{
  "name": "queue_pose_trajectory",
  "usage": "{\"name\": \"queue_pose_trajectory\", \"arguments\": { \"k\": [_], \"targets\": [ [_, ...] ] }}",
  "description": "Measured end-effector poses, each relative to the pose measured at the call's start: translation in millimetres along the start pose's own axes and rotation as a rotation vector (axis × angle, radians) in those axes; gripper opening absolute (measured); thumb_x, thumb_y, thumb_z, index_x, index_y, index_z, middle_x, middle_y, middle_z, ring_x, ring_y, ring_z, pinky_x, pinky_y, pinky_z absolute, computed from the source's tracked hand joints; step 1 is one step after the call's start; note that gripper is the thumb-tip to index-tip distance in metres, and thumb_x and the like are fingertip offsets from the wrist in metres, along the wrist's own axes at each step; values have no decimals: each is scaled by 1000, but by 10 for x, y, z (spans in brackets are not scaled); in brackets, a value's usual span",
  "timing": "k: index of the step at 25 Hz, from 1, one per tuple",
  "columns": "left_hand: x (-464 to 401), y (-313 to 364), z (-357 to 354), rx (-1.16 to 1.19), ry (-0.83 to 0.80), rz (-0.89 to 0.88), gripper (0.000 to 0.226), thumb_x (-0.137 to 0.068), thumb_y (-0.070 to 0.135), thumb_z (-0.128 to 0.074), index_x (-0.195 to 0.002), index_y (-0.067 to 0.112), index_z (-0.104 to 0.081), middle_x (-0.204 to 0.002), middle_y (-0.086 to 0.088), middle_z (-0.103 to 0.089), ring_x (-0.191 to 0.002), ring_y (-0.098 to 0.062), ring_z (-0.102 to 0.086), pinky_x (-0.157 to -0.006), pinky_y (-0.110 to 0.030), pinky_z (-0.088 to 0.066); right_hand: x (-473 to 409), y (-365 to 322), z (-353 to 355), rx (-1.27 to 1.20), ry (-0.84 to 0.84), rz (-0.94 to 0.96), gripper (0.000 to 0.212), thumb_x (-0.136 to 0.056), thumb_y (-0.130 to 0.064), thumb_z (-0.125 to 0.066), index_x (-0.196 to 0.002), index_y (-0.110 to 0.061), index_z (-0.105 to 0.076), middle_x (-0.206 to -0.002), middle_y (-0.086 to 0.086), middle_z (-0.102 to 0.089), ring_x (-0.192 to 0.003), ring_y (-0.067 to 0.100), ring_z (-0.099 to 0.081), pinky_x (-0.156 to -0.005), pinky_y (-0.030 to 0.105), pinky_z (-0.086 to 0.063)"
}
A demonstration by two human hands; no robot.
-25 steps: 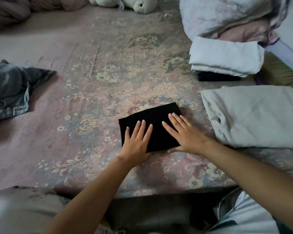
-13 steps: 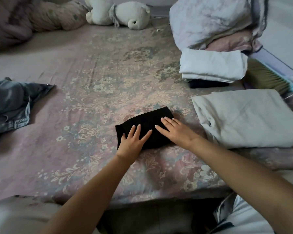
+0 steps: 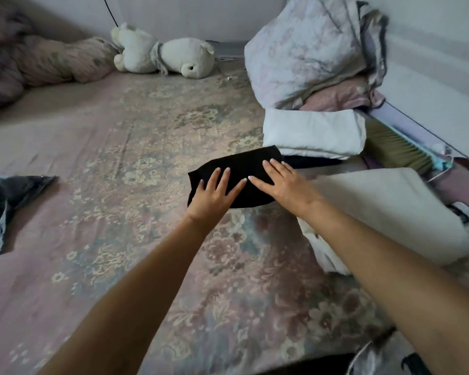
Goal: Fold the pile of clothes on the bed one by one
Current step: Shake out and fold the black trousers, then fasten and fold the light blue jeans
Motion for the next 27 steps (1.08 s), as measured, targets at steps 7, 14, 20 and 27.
{"name": "queue_pose_trajectory", "arguments": {
  "k": [7, 14, 20, 27],
  "targets": [
    [-497, 57, -950, 33, -286, -21, 78, -92, 25, -56, -152, 28, -6, -157, -17, -13, -144, -31, -19, -112, -48, -27, -209, 22, -968, -203, -481, -141, 83, -93, -4, -49, -151, -33, 3, -159, 13, 6, -147, 29, -2, -116, 43, -14],
    [-116, -88, -1235, 465, -430, -13, 72, -92, 50, -31, -151, 28, 4, -159, -1, 12, -146, -16, 11, -118, -37, 3, -67, -175, -1037, -524, -783, -319, 78, -98, -37, -41, -148, -33, 19, -153, 8, 31, -142, 27, 26, -113, 54, 10],
    [1590, -1243, -1400, 428, -260, 402, 77, -91, 68, -7, -141, 22, -44, -144, -9, -46, -130, -31, -46, -111, -42, -25, -449, -1704, -302, -640, -483, 31, 73, -87, -69, -3, -148, -33, 14, -156, 2, 25, -139, 16, 30, -113, 51, 16],
    [3323, -2373, -1469, 348, -356, 731, 97, -81, 76, 8, -145, 18, -36, -149, -18, -34, -138, -35, -33, -114, -46, -6, -1556, -3168, 165, -592, -418, -5, 62, -97, -57, -12, -150, -34, 9, -159, 2, 13, -146, 20, 14, -113, 57, 4]
  ]
}}
Point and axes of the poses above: each hand's wrist, its own x-axis away from the middle knuckle, its own z-axis out of the back of the hand, y = z × x, the point moved 9 cm from there along -x, towards the middle knuckle
